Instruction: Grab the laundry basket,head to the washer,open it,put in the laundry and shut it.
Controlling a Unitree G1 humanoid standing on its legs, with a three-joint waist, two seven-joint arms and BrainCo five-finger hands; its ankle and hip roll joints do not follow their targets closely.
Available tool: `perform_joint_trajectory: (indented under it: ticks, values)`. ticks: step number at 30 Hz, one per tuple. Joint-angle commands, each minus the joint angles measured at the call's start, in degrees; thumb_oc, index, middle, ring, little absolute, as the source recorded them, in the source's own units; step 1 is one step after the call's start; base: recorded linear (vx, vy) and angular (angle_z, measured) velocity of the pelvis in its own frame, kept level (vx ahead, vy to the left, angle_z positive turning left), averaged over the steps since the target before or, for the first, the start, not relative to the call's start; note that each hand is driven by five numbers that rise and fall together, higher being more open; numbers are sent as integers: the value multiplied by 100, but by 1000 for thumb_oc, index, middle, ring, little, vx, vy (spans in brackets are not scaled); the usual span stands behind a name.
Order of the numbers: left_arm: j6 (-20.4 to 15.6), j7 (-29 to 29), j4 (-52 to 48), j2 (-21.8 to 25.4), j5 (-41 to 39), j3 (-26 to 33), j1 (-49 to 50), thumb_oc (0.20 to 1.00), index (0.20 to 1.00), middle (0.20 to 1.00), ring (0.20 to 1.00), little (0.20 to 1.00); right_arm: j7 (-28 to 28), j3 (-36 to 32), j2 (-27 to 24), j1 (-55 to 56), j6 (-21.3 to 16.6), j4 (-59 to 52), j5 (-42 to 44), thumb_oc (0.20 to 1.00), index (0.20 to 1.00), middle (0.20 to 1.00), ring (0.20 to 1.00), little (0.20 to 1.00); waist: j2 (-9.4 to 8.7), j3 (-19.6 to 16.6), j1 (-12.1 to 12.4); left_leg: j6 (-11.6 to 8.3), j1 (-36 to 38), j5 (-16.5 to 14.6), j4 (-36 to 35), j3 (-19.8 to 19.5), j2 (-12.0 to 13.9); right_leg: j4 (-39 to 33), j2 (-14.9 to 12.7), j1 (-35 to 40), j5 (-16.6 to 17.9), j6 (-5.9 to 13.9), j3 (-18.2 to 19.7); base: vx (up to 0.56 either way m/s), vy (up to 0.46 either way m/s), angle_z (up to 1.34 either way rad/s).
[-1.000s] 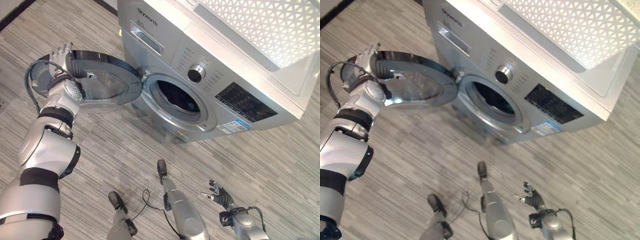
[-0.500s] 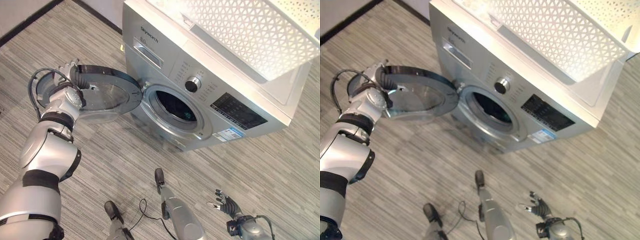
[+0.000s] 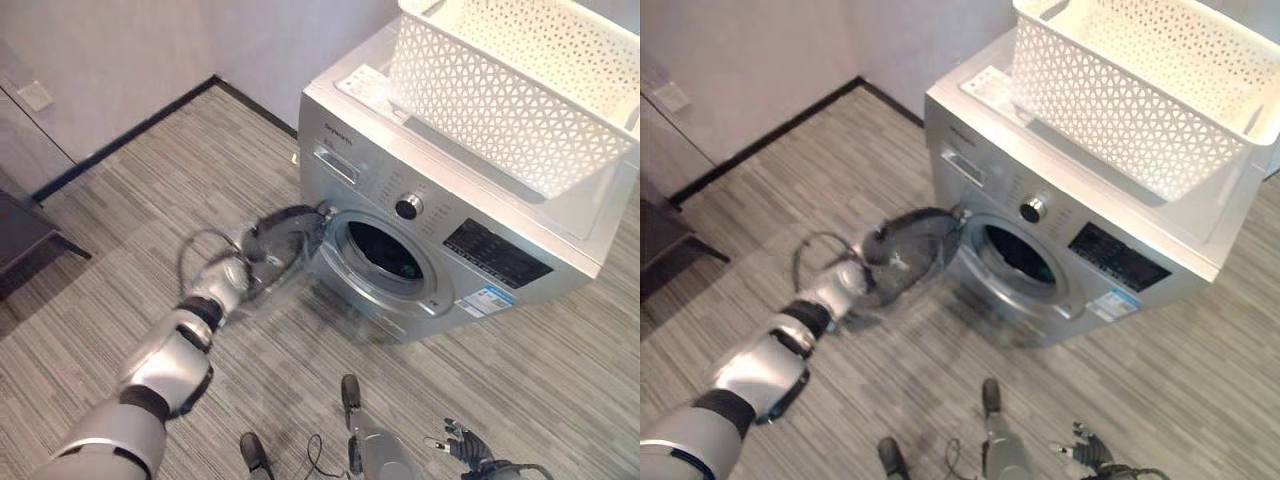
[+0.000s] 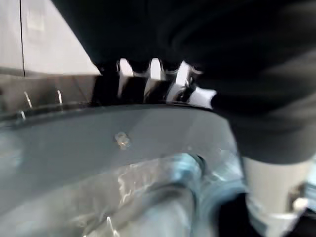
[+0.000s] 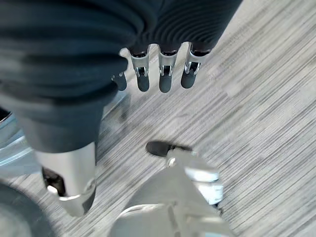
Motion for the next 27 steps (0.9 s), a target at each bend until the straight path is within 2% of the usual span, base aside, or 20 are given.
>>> perform_joint_trajectory:
  ticks: [1,5,9,13,18,20,27]
  values:
    - [-308,-1075,502,-1927,-506,-316,1002,1000,1000,1000,1000,1000,-157,-122,-87,-333,72,245,-48,1000,1000,1000,1000,1000,-123,505,-530,-165,432,-247,66,-193,145,195,101,246,-497,351,227,36,9,-2]
    - [-589,-855,63,-2070,-853,-484,1018,1000,1000,1000,1000,1000,-216,-176,-35,-336,42,449,-47,1000,1000,1000,1000,1000,-98,427,-479,-126,601,-304,66,-188,76,194,72,436,-481,363,252,8,8,-7]
    - [-807,-898,-731,-1847,-1422,-692,1272,1000,1000,1000,1000,1000,-194,-234,65,-300,-9,754,-95,1000,1000,1000,1000,1000,-16,304,-390,-95,737,-324,66,-167,23,134,23,626,-458,397,224,4,2,-13]
    - [-935,-1014,-1327,-1555,-1525,-807,1482,1000,1000,1000,1000,1000,-164,-264,179,-294,-29,941,-79,1000,1000,1000,1000,1000,38,229,-298,-78,828,-332,66,-214,17,97,-10,786,-491,409,168,5,-2,3]
    - [-1161,-1218,-2097,-921,-1424,-932,1869,1000,1000,1000,1000,1000,-132,-271,252,-264,-155,1039,-45,1000,1000,1000,1000,1000,54,120,-134,-75,911,-337,66,-282,8,63,-16,968,-533,429,77,2,-1,1]
    - [-1365,-1334,-2587,-425,-1365,-855,2322,1000,1000,1000,1000,1000,-112,-281,298,-283,-269,1166,-58,1000,1000,1000,1000,1000,59,44,1,-70,951,-342,66,-309,8,35,-18,1056,-575,446,13,7,-10,11]
    - [-1375,-1307,-2283,-214,-1118,-400,3044,1000,1000,1000,1000,1000,-225,-368,545,-468,-301,1749,-84,1000,1000,1000,1000,1000,54,-22,219,-62,998,-323,66,-406,9,35,-19,1198,-680,435,-85,0,-3,4]
